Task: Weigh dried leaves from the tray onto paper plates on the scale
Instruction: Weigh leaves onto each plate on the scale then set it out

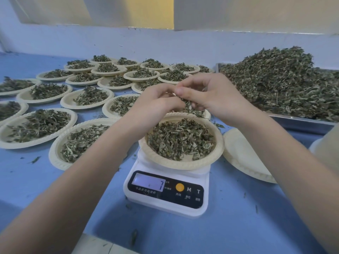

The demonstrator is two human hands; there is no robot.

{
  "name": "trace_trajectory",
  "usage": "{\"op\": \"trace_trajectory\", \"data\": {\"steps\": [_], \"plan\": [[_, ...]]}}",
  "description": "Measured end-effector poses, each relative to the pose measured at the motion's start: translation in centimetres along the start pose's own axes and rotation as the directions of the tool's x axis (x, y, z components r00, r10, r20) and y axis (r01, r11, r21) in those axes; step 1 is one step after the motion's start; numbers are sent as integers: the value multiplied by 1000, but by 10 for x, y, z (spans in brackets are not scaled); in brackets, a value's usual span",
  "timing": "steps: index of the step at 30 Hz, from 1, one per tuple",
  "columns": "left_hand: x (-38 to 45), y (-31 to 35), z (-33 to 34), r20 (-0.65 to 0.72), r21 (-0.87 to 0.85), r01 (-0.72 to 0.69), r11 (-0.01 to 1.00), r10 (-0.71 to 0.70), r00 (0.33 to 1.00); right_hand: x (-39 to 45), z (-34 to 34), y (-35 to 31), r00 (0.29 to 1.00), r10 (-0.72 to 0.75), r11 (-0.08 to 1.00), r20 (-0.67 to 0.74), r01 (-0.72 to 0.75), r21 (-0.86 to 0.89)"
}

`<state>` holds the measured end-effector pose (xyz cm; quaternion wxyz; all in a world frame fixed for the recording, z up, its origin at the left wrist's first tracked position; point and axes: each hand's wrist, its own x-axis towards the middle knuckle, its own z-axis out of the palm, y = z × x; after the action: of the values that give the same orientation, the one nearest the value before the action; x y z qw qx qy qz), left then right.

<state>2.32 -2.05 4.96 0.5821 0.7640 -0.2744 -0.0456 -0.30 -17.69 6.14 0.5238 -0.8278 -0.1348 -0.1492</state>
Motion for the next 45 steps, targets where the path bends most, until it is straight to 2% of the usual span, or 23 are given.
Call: {"op": "trace_trajectory", "data": {"steps": [5,8,11,13,15,17,18,19,20,21,22,23,26,29,32,34,36,38,40,43,45], "plan": [[5,4,4,7,26,11,1000,-12,1000,1,-4,3,1000,13,999,-17,-12,43],[20,14,13,28,121,14,993,-17,999,2,-13,7,997,27,999,-75,-24,34],[48,30,29,60,259,3,966,-19,998,8,-33,14,981,22,988,-194,-51,-145],[67,39,42,143,259,-5,966,-33,989,15,-53,21,963,-3,950,-270,-82,-302],[82,46,56,231,220,-1,975,-51,972,25,-74,31,939,-61,868,-339,-118,-482],[95,47,69,257,251,10,968,-76,964,34,-93,46,921,-94,730,-378,-194,-655],[99,47,73,255,281,21,960,-96,962,38,-100,56,934,-28,646,-355,-255,-720],[103,44,77,256,300,33,953,-114,960,41,-105,66,946,133,539,-296,-320,-779],[105,41,79,270,314,51,948,-141,952,40,-107,77,906,361,421,-221,-370,-828],[106,38,79,273,333,70,940,-167,947,37,-107,87,811,563,334,-162,-402,-852],[106,36,79,263,339,86,937,-183,947,34,-106,94,725,679,307,-119,-427,-850],[105,33,77,254,345,101,933,-197,947,31,-105,101,704,703,331,-98,-447,-831],[97,28,66,242,344,92,934,-183,953,23,-96,105,818,551,456,-164,-460,-762],[80,27,48,200,340,93,936,-168,965,17,-82,90,883,434,575,-178,-423,-700],[53,22,26,145,333,90,939,-145,979,1,-60,66,954,287,756,-91,-283,-590],[31,15,11,83,352,94,931,-132,988,-19,-46,52,963,267,845,-24,-246,-475],[8,6,-3,-12,340,140,930,-144,989,-39,-33,41,941,339,821,0,-295,-489],[-13,-4,-11,-106,301,207,931,-183,977,-54,-22,34,908,417,677,-52,-348,-648],[-30,-13,-14,-140,259,270,927,-241,960,-65,-10,28,892,423,544,-158,-389,-744],[-45,-21,-11,-168,201,360,911,-330,929,-75,3,18,885,427,573,-187,-425,-701],[-48,-19,-8,-206,138,344,929,-313,927,-75,8,13,888,419,592,-191,-426,-684]]}}
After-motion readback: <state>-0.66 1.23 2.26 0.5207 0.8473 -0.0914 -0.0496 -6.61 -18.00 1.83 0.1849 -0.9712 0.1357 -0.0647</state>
